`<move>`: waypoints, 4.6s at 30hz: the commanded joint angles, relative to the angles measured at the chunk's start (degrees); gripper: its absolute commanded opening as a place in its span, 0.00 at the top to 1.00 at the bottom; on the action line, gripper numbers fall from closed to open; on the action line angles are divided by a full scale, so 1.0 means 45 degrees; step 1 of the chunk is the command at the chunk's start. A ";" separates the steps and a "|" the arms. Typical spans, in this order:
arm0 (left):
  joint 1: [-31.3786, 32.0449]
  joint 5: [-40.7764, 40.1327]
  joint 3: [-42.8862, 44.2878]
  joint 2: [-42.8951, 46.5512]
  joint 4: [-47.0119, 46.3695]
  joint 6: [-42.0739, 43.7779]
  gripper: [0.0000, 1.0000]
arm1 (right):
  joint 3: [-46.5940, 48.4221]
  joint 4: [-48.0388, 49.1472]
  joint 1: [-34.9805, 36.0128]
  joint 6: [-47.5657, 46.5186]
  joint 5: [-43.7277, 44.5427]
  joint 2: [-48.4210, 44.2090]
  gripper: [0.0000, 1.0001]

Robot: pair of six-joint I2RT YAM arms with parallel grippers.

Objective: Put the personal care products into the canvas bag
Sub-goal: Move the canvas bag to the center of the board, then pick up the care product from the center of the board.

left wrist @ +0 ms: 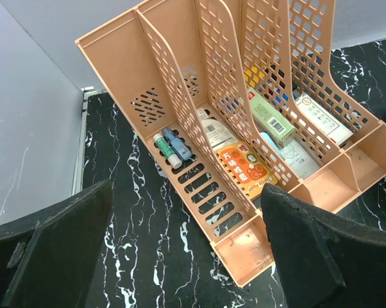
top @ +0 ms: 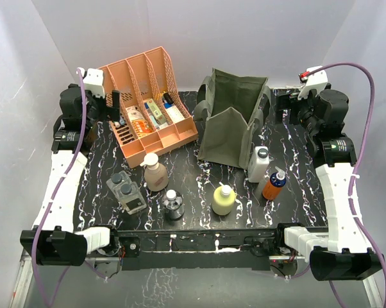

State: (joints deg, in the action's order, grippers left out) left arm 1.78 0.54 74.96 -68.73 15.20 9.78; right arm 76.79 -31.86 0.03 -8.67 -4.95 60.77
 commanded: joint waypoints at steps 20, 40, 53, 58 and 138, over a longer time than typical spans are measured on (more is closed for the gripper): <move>-0.0351 0.1756 -0.0716 0.1029 -0.0228 -0.0273 0.03 | 0.1083 -0.0263 -0.0256 -0.0950 -0.3560 0.0246 0.01; -0.0386 0.2892 -0.0764 0.0437 -0.0097 -0.0045 0.03 | 0.3743 -0.2927 0.5285 -0.4142 -0.1249 0.4850 0.06; -0.0382 0.3521 -0.0669 -0.0079 0.0014 -0.0073 0.03 | 0.2732 -0.3408 0.5889 -0.5743 -0.2302 0.4714 0.39; -0.0317 0.3865 -0.0437 -0.0521 0.0357 0.0313 0.03 | 0.2644 -0.3728 0.6987 -0.5909 -0.3070 0.4148 0.80; 0.0424 0.4387 -0.0680 -0.0720 0.0422 0.0266 0.03 | -0.6708 0.1382 0.0032 -0.0223 -0.3053 -0.1379 0.20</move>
State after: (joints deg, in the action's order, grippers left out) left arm 3.60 18.94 71.99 -73.41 18.20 11.03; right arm 46.89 -31.44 0.58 -12.21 -18.02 54.08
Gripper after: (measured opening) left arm 0.972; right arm 0.808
